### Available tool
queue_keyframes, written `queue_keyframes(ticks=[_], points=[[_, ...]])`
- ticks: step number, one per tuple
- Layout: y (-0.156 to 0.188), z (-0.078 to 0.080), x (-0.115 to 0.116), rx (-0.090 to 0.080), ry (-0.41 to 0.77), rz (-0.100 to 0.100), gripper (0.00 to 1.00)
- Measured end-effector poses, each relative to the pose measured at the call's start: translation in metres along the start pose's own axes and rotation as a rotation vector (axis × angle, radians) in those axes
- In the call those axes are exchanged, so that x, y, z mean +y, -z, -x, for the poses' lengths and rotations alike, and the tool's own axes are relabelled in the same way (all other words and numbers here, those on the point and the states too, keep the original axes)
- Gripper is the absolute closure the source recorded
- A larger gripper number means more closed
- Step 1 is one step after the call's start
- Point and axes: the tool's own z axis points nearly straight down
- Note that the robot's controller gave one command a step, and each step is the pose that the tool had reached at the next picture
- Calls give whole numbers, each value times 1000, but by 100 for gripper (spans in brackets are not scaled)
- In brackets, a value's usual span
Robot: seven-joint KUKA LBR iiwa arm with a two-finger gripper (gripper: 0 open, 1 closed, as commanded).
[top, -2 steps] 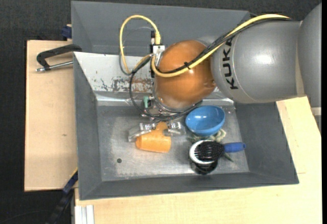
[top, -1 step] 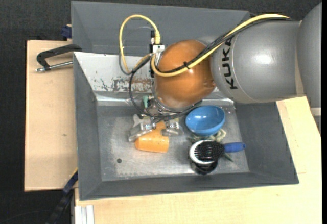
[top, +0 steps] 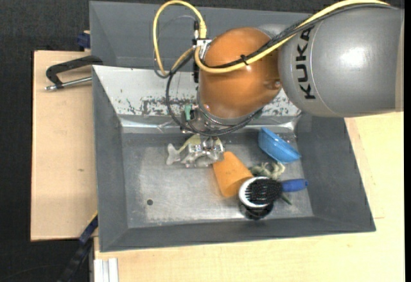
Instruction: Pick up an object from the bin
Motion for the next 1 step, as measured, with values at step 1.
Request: queue_keyframes(ticks=[1], points=[[49, 3, -3, 1, -3, 2, 100]])
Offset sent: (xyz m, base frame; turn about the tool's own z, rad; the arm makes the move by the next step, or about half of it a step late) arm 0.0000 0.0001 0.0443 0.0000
